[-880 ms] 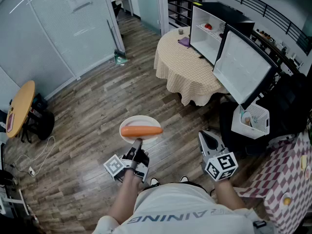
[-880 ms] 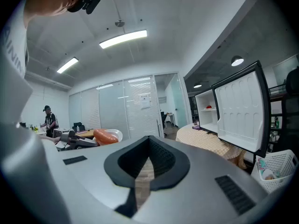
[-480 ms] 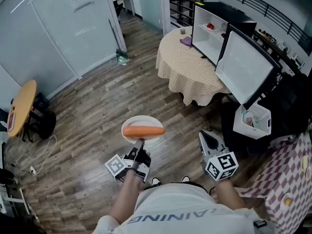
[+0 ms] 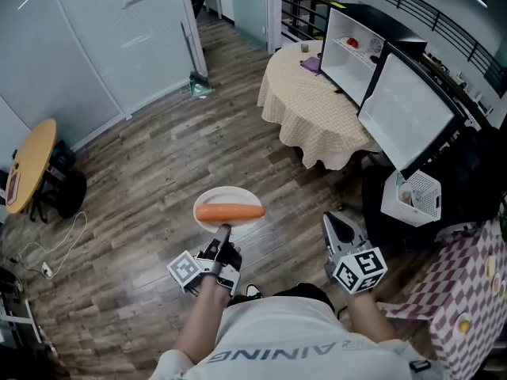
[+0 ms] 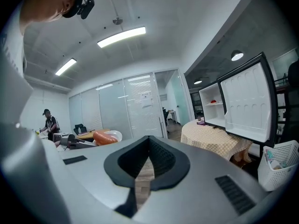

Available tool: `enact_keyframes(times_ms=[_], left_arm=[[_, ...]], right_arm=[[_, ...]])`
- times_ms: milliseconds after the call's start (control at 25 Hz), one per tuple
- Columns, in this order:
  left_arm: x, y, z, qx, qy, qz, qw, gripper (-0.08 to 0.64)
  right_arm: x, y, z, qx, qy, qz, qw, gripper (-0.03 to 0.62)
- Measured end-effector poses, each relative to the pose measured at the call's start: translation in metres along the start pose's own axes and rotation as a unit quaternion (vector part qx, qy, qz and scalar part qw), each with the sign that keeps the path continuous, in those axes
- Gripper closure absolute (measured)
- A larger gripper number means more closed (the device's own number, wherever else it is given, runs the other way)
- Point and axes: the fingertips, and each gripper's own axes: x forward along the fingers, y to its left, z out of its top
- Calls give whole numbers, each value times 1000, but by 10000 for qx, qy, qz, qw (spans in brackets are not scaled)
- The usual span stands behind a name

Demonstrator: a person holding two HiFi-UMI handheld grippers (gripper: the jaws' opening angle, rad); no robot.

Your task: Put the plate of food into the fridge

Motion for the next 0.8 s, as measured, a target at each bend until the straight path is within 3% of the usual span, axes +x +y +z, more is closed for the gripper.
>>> enact_keyframes(times_ms=[440, 800], left_arm=[[-27, 31, 33, -272, 60, 121, 9995, 534], [3, 26, 69, -107, -135, 56, 9998, 534]], right_arm=[[17, 44, -27, 30, 252, -118, 9996, 572], [72, 37, -26, 45, 365, 162, 9992, 572]])
